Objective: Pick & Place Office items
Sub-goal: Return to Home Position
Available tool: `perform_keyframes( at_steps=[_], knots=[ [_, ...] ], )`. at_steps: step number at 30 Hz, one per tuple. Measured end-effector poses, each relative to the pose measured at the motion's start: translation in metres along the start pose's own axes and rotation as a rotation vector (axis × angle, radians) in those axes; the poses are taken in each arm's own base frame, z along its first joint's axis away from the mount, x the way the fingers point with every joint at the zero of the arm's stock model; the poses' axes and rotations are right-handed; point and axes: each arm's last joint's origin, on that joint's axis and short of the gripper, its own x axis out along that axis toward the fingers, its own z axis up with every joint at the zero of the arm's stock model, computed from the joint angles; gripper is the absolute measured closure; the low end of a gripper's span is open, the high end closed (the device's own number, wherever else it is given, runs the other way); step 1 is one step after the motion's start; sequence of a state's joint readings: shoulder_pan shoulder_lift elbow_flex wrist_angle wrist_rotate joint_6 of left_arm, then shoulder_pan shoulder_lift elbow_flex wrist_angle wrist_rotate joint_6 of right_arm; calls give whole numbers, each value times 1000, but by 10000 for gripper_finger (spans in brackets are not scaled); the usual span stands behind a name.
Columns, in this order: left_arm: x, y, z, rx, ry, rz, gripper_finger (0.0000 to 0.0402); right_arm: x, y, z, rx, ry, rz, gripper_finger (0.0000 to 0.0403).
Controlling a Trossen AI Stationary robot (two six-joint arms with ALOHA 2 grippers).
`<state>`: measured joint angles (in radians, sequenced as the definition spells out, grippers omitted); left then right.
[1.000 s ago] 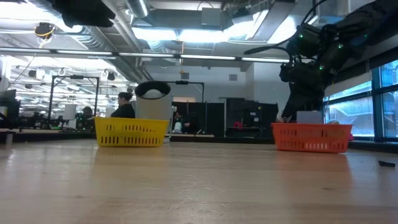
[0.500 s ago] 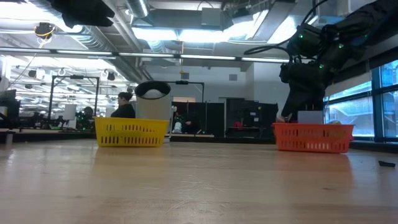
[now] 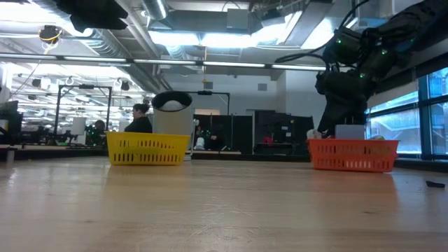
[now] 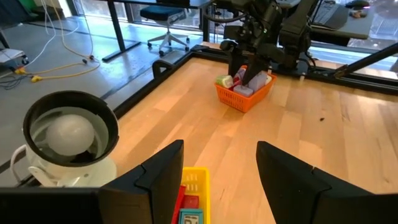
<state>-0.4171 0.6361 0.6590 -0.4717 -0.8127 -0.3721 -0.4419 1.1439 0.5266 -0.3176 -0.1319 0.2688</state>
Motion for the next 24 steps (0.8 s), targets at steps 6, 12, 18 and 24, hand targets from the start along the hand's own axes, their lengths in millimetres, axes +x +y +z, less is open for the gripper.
perform_keyframes(
  at_steps=[6,12,18,24],
  knots=[
    [0,0,0,3,7,-12,203,0,-1,-2,6,14,-34,114],
    [0,0,-1,4,11,-20,203,0,-2,-2,-9,10,-53,113],
    [0,0,0,3,5,-8,203,-2,-1,1,-20,7,-58,113],
    [-8,8,4,-40,-44,8,203,-15,7,21,-52,-28,-24,113]
  ],
)
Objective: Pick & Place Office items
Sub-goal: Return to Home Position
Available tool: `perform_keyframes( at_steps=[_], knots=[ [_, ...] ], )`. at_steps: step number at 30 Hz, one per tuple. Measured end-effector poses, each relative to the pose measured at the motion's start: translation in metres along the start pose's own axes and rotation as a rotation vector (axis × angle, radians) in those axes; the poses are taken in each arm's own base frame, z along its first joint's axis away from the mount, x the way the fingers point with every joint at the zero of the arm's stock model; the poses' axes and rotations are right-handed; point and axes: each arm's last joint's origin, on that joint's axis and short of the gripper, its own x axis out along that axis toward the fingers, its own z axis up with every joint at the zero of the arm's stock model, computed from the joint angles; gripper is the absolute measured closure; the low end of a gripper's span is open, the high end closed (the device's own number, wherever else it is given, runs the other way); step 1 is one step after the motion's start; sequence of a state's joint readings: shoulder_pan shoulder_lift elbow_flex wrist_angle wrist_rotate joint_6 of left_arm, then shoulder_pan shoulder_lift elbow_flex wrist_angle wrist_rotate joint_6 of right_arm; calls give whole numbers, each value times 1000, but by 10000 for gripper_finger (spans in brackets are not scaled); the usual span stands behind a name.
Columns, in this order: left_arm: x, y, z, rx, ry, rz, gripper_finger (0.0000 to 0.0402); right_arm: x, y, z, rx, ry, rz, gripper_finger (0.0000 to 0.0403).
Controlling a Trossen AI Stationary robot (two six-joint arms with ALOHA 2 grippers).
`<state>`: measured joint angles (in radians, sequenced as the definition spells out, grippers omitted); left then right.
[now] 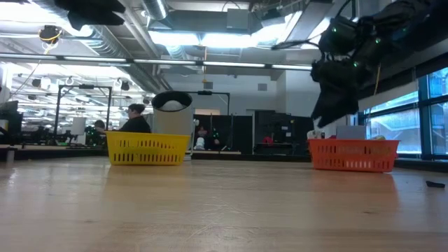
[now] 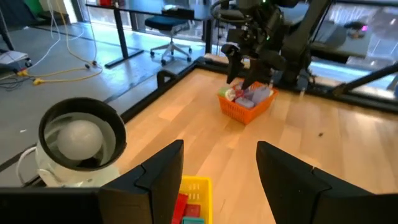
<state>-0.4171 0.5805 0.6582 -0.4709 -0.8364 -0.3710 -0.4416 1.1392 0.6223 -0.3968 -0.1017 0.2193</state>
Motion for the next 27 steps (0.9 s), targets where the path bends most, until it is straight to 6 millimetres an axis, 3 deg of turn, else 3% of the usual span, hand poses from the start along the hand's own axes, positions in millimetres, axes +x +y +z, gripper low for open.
perform_keyframes(
  at_steps=[6,10,13,17,21,27],
  knots=[
    [-13,13,6,-53,-61,-18,203,-22,10,27,-40,-48,31,113],
    [-21,22,9,-68,-100,-20,203,-42,24,49,-120,-108,181,117],
    [-28,30,11,-86,-134,-5,203,-68,37,68,-179,-208,326,130],
    [-35,38,13,-99,-174,3,203,-118,54,83,-300,-405,458,150],
    [-38,38,19,-65,-217,-71,203,-176,65,75,-430,-595,515,168],
    [-30,28,8,66,-353,-193,203,-235,57,31,-475,-787,471,177]
  ],
)
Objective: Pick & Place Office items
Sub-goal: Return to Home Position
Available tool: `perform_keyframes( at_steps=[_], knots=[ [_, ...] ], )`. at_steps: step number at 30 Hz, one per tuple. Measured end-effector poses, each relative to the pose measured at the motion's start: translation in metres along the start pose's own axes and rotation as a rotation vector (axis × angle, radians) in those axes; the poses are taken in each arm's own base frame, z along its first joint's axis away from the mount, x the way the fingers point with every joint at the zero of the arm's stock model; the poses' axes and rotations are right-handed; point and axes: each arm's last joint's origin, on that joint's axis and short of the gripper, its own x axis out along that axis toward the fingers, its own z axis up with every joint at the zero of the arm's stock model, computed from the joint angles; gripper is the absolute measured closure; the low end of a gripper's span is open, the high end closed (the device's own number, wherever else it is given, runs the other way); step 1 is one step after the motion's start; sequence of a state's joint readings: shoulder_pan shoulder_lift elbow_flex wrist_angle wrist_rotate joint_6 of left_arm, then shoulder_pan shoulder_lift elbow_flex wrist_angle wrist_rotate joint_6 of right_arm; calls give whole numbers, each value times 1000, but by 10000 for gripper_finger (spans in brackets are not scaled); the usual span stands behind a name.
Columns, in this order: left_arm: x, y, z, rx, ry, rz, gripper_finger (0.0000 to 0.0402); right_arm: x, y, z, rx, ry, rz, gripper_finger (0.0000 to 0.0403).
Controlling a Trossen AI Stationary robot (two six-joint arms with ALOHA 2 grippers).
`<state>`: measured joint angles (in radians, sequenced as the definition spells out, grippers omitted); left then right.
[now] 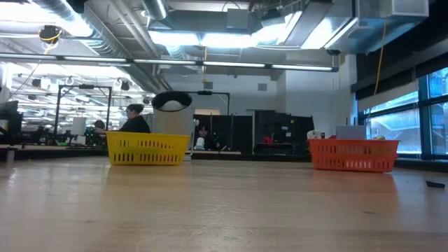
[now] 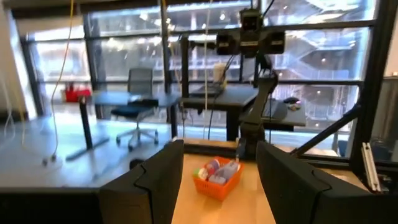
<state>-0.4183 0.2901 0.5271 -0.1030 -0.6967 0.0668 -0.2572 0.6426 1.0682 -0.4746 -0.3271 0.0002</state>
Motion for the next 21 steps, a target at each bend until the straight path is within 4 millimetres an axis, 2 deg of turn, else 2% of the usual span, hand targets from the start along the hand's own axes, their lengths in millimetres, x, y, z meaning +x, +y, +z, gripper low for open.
perform_keyframes(
  at_steps=[3,7,13,17,21],
  knots=[
    [0,-2,-13,37,-29,-27,203,-24,9,-7,7,-66,-44,178],
    [-1,-2,-40,47,-16,-7,203,-36,13,-39,28,-45,-58,178],
    [-3,-1,-72,25,-111,26,203,-35,11,-91,51,-85,-103,178],
    [-3,-1,-90,19,-117,5,203,-31,10,-111,82,-157,-99,178],
    [2,0,-115,1,-59,5,203,-18,6,-133,139,-168,-88,178]
  ],
)
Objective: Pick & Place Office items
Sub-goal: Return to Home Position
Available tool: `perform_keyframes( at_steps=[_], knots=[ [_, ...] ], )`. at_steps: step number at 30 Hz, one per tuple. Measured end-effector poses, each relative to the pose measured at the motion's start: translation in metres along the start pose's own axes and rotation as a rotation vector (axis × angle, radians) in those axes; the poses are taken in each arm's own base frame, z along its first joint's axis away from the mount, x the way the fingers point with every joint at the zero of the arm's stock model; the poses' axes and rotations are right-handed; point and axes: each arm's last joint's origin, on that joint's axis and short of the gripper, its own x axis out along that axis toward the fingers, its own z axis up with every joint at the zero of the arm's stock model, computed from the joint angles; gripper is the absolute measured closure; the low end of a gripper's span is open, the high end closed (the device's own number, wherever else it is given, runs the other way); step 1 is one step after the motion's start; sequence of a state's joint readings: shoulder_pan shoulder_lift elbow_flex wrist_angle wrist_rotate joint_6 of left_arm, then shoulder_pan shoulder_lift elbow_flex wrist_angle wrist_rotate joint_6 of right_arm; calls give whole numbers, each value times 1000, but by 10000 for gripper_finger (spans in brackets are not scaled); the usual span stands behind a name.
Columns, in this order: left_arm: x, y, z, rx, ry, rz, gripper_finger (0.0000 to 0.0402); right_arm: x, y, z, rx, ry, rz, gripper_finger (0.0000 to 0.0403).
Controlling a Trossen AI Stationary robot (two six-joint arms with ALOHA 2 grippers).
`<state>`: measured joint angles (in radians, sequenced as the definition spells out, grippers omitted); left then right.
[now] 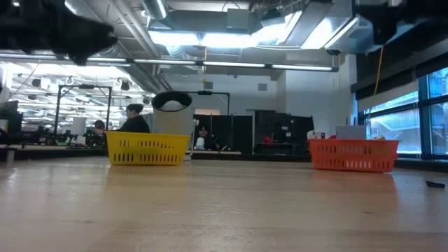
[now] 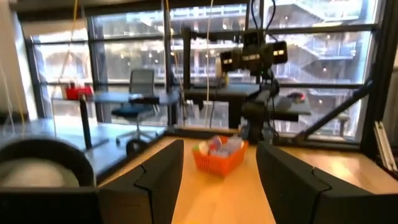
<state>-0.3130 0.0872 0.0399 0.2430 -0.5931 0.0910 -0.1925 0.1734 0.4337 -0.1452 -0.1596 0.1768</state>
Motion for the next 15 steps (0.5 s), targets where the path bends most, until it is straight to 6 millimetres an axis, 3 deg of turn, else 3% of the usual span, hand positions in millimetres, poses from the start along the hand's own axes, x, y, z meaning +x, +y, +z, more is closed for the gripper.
perform_keyframes(
  at_steps=[2,6,15],
  knots=[
    [2,2,-12,-17,29,-2,203,5,-3,-13,22,16,5,178],
    [4,7,-15,-37,57,7,203,12,-8,-34,29,-13,14,178],
    [8,14,-16,-23,56,-35,203,14,-8,-42,-13,-1,74,178]
  ],
)
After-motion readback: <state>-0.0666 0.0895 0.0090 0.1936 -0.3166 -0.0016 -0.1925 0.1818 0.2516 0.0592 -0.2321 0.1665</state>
